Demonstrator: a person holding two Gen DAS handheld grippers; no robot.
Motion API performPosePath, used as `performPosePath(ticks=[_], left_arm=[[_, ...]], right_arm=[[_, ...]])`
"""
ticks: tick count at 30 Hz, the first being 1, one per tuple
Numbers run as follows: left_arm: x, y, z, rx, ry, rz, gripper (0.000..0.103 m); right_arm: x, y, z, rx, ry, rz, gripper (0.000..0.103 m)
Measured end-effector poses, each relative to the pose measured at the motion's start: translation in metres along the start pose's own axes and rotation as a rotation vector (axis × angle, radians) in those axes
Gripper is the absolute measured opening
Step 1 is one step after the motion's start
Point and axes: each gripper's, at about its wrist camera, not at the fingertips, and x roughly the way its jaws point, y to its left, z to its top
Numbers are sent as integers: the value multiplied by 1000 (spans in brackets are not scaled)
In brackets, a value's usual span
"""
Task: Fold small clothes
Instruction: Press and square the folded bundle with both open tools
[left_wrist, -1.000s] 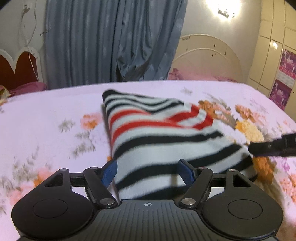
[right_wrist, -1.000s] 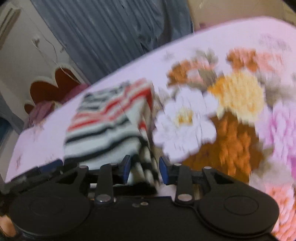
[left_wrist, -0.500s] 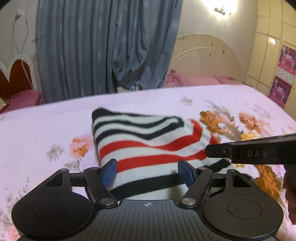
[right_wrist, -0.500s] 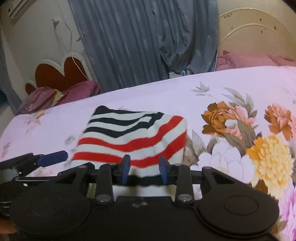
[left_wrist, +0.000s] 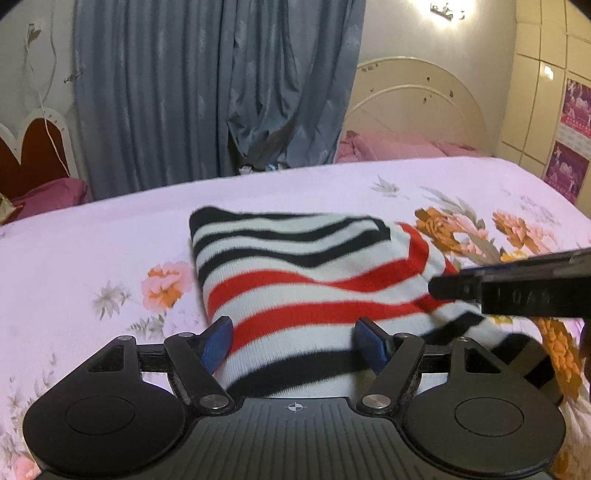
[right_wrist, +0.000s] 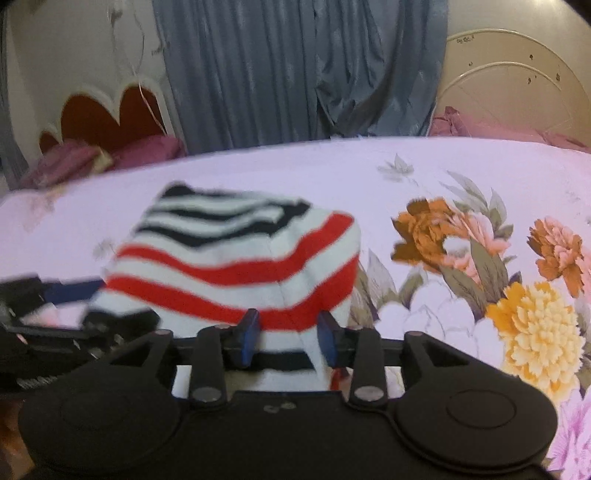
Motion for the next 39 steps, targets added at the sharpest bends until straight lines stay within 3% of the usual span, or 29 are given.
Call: performPosePath(ticks=[5,9,13,18,29,34,39], left_arm=[[10,3,16,-17,-15,-1,71],[28,8,28,-20,-21,5,71],[49,18,34,-59,-9,24,71],[68,22,21,-61,23,47,71],[74,23,17,-77,38,52,72],[60,14,19,-36,23,103,72],[36,12,14,-44,17,92,72]], right_arm=[[10,12,11,-123,-67,-69,39],[24,-1,22,-43,-75,-76,37],[48,-5,31,-50,-50,-94,38],[68,-9,30,-55,-35,-93,37],[79,-16,22,-55,-28,-93,37],[69,-10,27,-89,-29,-96,39],[47,-9,27,-85,-58,-72,40]])
